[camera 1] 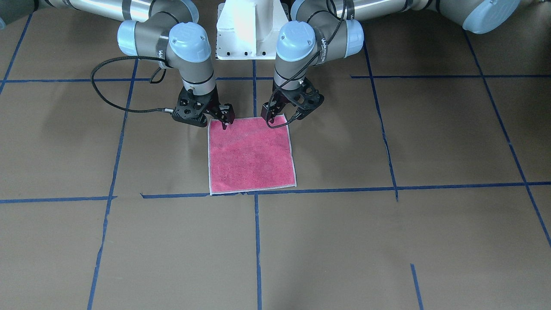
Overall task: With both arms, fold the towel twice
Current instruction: 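Pinch the near towel corners with both grippers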
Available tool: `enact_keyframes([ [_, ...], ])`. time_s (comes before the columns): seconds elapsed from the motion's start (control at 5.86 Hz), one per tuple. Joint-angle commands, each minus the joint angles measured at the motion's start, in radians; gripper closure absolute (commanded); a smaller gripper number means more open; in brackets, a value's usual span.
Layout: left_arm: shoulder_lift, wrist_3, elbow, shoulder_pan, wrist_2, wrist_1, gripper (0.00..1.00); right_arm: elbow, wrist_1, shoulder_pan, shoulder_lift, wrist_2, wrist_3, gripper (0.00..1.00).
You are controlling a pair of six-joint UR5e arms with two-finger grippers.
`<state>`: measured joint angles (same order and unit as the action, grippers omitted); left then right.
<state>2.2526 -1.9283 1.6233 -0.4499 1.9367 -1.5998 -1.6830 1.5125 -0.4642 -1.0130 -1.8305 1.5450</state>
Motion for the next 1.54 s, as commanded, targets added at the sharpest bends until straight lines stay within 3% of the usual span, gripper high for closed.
enact_keyframes([
  [0.0, -0.004, 0.002, -0.011, 0.002, -0.024, -0.003, 0.0, 0.022, -0.037, -0.007, 0.004, -0.003, 0.003, 0.0],
  [0.68, -0.005, 0.017, -0.025, 0.008, -0.032, -0.014, 0.01, 0.02, -0.035, -0.02, 0.005, -0.007, 0.003, 0.0],
  [1.02, -0.004, 0.017, -0.022, 0.008, -0.032, -0.015, 0.27, 0.02, -0.037, -0.021, 0.007, -0.007, 0.003, 0.0],
  [1.37, -0.004, 0.017, -0.022, 0.008, -0.032, -0.015, 0.44, 0.02, -0.035, -0.021, 0.008, -0.007, 0.003, 0.0],
])
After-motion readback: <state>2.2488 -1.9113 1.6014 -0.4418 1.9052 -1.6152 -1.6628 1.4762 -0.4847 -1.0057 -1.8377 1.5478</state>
